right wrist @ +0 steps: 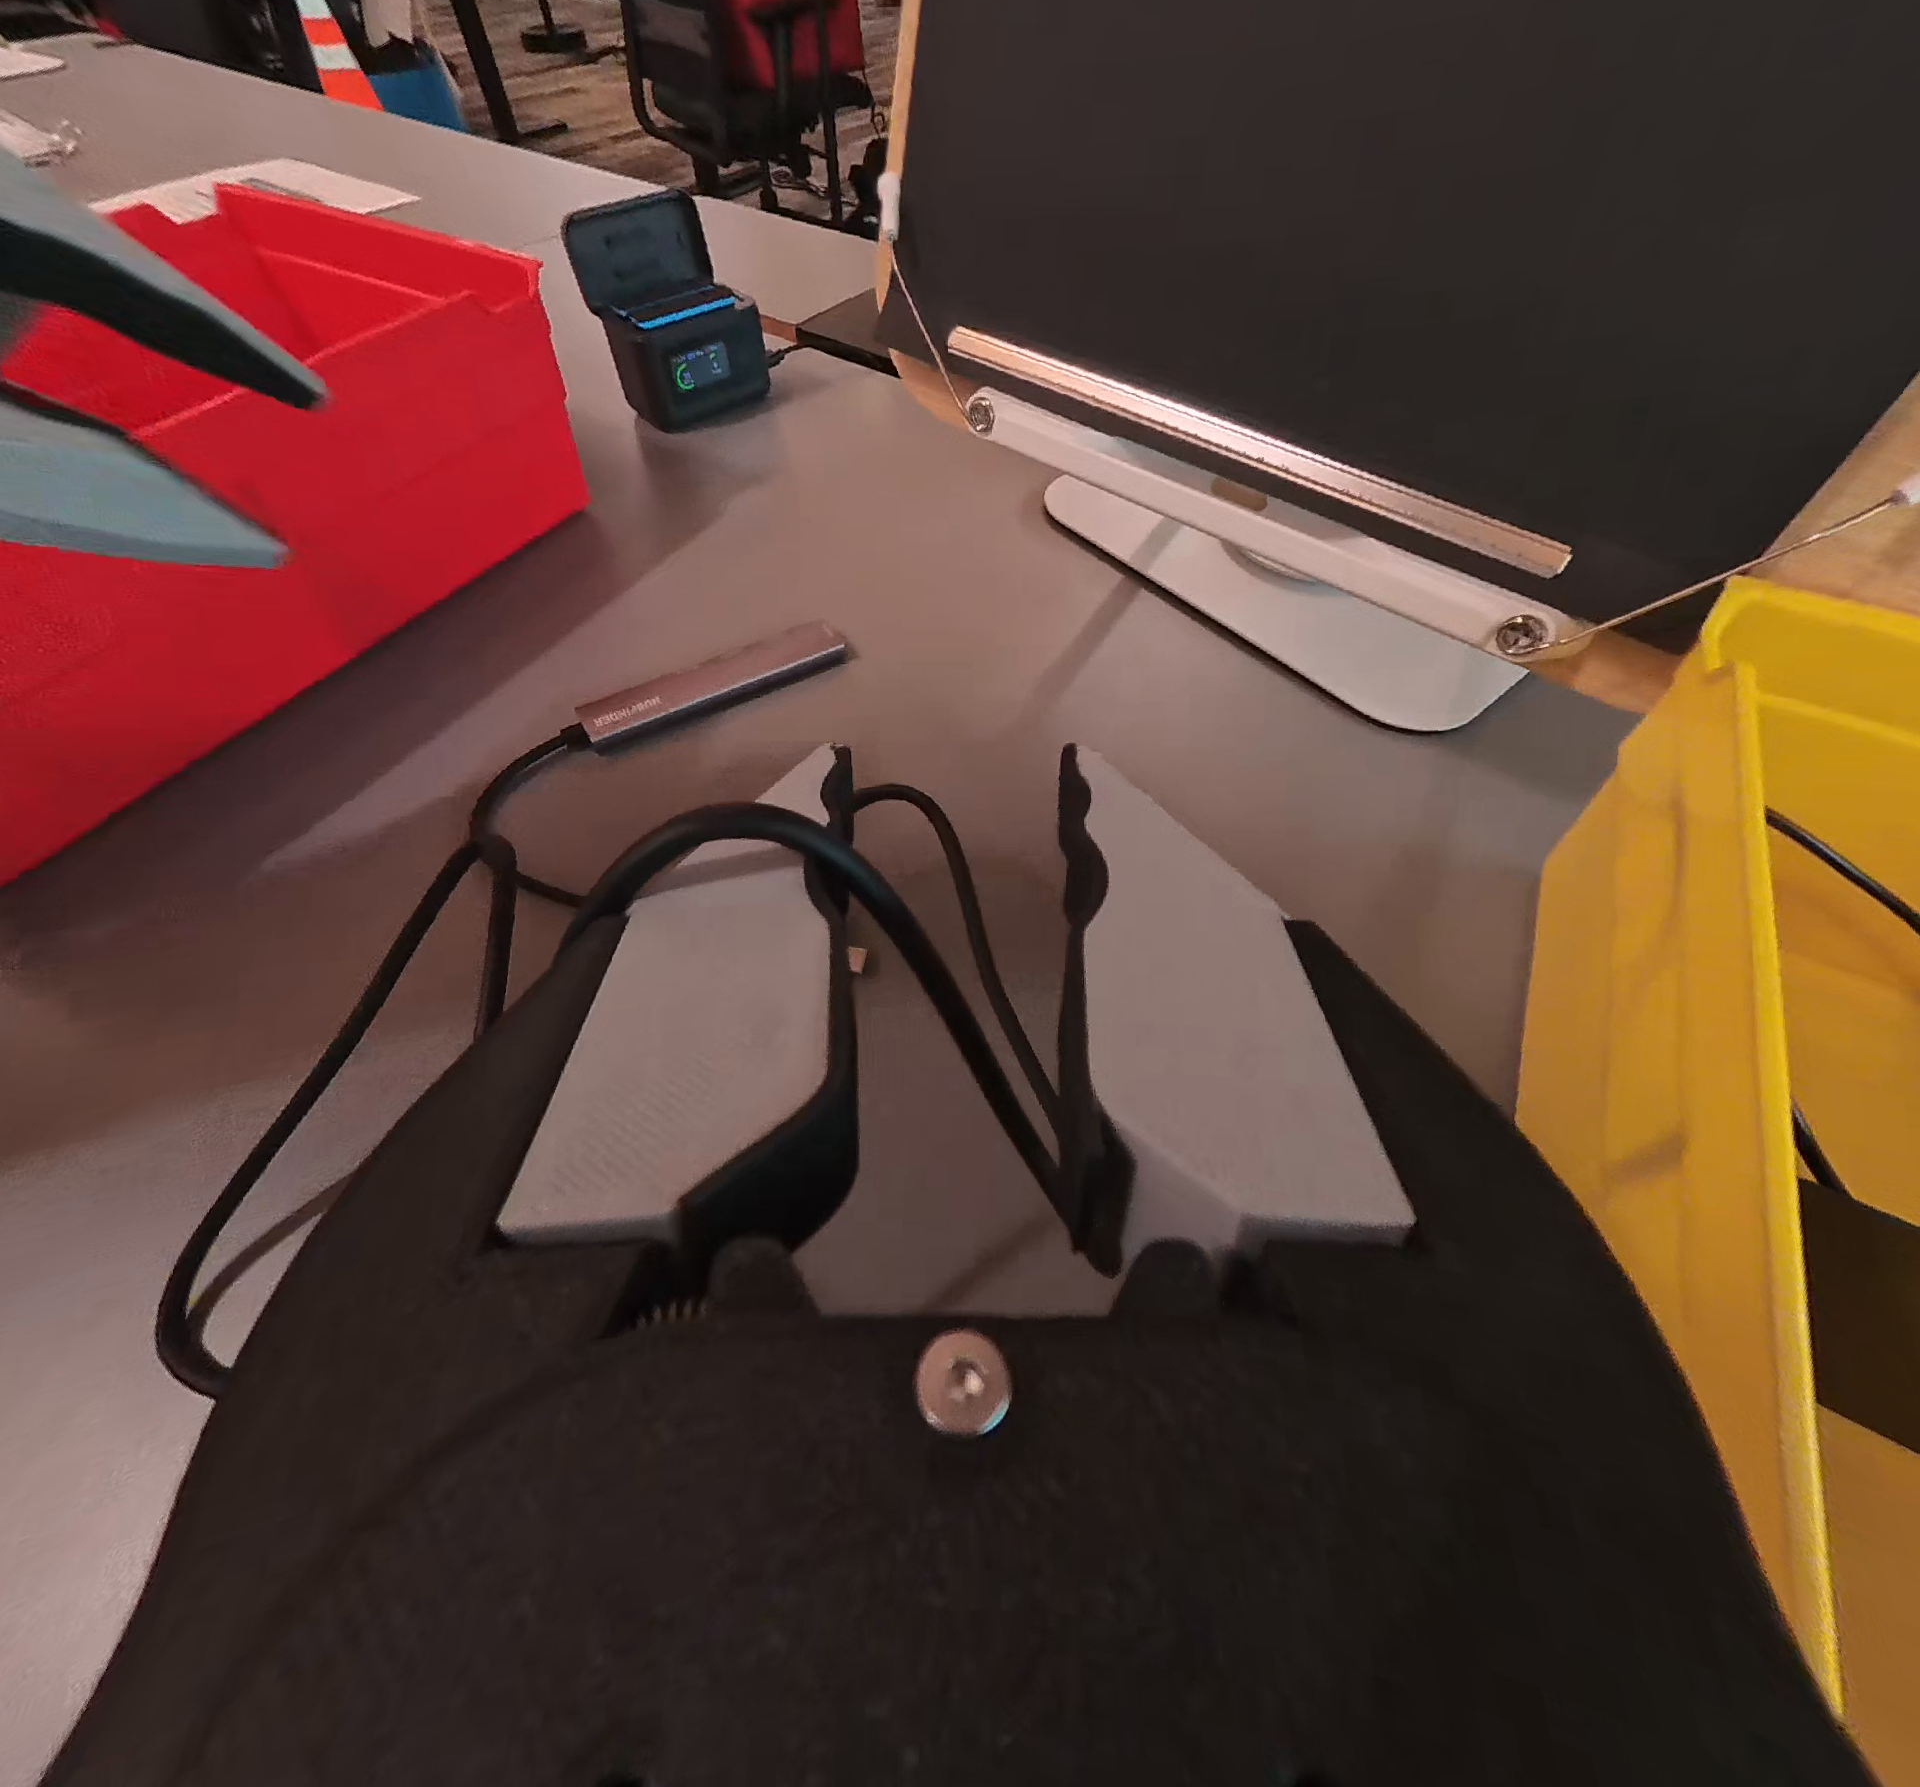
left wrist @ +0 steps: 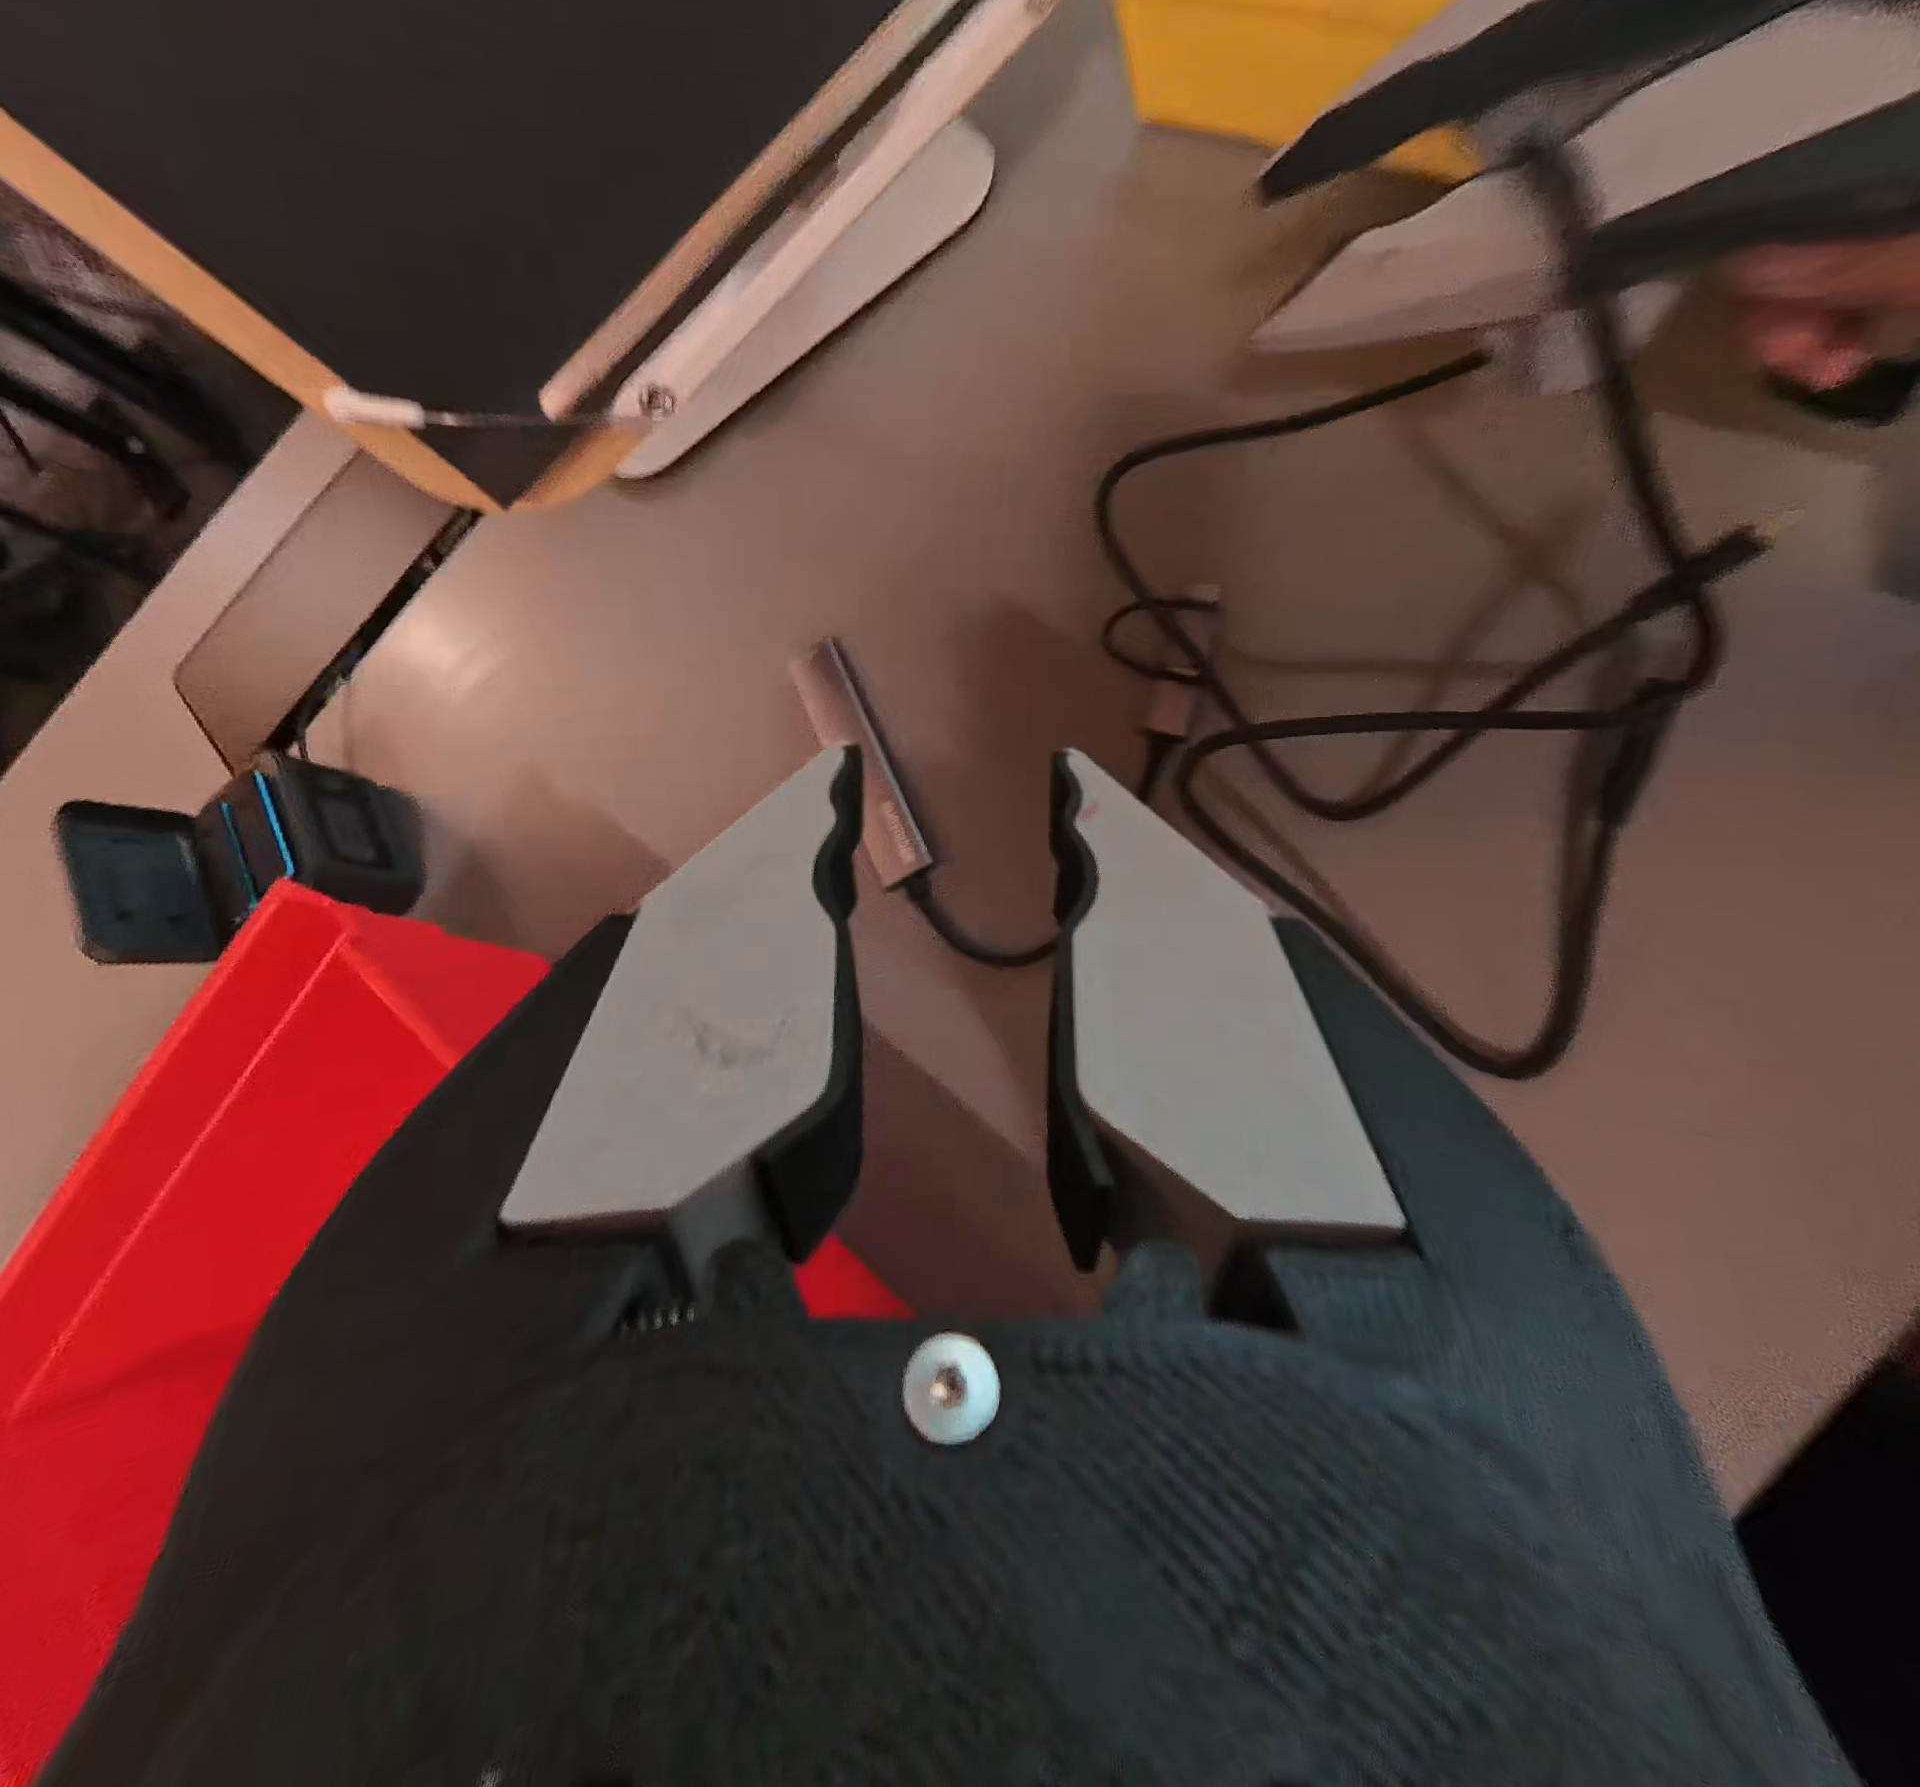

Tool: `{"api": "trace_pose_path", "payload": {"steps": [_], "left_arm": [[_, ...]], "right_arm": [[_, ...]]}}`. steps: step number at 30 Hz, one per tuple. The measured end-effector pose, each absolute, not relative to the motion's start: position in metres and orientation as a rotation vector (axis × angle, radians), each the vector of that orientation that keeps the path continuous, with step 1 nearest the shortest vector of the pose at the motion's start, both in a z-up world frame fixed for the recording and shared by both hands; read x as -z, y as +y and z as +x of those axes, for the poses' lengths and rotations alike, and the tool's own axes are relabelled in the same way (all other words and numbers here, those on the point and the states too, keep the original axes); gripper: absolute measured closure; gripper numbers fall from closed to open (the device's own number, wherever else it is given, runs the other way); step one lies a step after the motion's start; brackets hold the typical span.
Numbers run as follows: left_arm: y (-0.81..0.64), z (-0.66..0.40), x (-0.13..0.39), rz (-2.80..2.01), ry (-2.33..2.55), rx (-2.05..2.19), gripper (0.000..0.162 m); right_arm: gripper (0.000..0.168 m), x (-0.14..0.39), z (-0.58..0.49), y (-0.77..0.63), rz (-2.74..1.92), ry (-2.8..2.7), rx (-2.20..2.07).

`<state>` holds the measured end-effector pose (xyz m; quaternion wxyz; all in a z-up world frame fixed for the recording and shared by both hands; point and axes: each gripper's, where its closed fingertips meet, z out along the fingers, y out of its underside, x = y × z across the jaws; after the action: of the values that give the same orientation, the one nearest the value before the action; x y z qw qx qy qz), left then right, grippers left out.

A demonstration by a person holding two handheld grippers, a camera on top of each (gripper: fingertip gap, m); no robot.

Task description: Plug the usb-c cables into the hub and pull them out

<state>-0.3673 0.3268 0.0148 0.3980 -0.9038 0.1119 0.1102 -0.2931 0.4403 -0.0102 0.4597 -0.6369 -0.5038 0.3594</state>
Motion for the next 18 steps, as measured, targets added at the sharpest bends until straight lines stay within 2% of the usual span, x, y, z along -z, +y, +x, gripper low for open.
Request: {"api": "trace_pose_path", "payload": {"steps": [3, 7, 10, 12, 13, 14, 15, 18], "left_arm": [[0.342, -0.38, 0.033, -2.51, 0.232, -0.174, 0.132], [0.365, -0.415, 0.08, -2.674, 0.132, -0.213, 0.122], [0.368, -0.437, 0.103, -2.787, 0.036, -0.206, 0.105], [0.366, -0.444, 0.115, -2.839, 0.003, -0.17, 0.106], [0.366, -0.443, 0.12, -2.86, -0.005, -0.116, 0.11], [0.369, -0.44, 0.121, -2.842, -0.027, -0.05, 0.13], [0.37, -0.439, 0.121, -2.838, -0.037, -0.015, 0.136], [0.371, -0.439, 0.121, -2.825, 0.044, -0.045, 0.14]], "right_arm": [[0.132, 0.006, -0.291, 0.444, -1.574, -1.194, -0.887], [0.124, -0.004, -0.288, 0.447, -1.577, -1.111, -0.971], [0.121, -0.008, -0.286, 0.449, -1.567, -1.094, -0.985], [0.121, -0.01, -0.286, 0.447, -1.56, -1.096, -1.002], [0.12, -0.011, -0.287, 0.445, -1.556, -1.096, -1.011], [0.121, -0.013, -0.286, 0.444, -1.55, -1.096, -1.018], [0.121, -0.015, -0.285, 0.444, -1.544, -1.093, -1.018], [0.12, -0.018, -0.282, 0.447, -1.544, -1.084, -0.994]]}}
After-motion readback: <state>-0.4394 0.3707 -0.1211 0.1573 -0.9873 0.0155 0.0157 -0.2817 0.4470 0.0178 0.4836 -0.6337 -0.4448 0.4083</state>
